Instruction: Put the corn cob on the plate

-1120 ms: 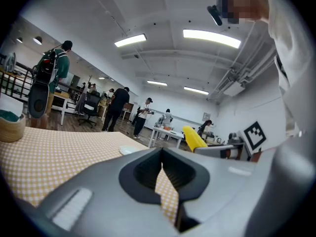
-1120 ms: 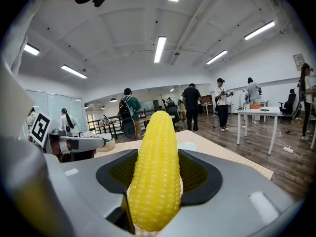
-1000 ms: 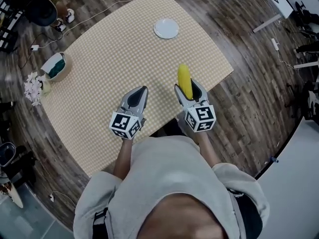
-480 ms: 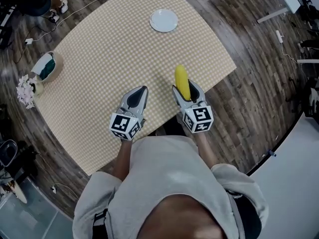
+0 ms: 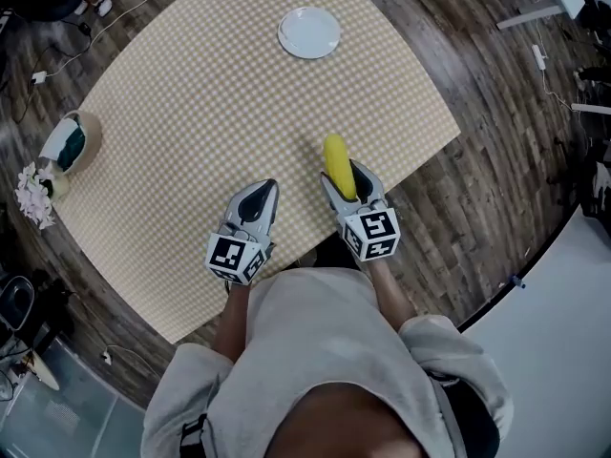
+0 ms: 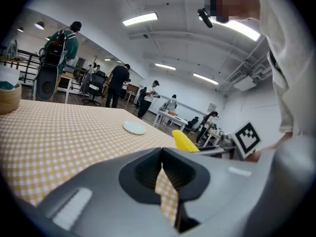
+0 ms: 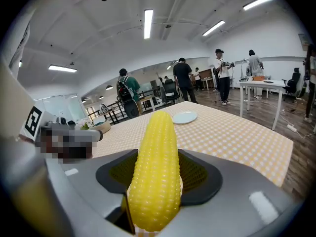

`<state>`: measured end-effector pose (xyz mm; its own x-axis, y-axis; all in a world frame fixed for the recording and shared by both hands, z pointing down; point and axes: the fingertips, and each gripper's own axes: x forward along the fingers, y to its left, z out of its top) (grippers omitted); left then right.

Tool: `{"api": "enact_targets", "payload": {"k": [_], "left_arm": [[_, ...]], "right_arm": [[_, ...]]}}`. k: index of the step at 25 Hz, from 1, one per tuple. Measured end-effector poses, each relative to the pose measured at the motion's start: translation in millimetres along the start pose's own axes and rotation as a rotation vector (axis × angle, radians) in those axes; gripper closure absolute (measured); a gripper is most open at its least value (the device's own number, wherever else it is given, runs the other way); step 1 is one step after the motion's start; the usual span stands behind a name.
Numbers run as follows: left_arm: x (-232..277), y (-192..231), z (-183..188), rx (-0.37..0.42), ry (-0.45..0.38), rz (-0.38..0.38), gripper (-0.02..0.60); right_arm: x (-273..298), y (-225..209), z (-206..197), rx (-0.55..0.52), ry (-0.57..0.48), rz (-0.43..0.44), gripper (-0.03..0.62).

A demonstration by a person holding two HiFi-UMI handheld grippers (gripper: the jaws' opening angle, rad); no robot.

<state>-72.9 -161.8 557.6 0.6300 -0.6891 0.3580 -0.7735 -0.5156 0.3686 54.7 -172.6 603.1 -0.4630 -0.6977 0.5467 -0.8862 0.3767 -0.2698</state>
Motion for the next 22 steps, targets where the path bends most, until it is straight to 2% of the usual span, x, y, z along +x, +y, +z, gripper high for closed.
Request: {"api": "enact_targets", "payload": {"k": [10,22], "left_arm": [[4.4,5.6,-9.3,-0.046,0.018,0.032,0.574],[-6.4,9.8,-17.8,-0.077,0.025,0.068,0.574]], "right_arm": [[50.6,-29.5,13.7,-0.061,0.021,0.015,0.339],[152.1,-69.3,83.1,-0.144,-0.033,0.025,0.339]]}}
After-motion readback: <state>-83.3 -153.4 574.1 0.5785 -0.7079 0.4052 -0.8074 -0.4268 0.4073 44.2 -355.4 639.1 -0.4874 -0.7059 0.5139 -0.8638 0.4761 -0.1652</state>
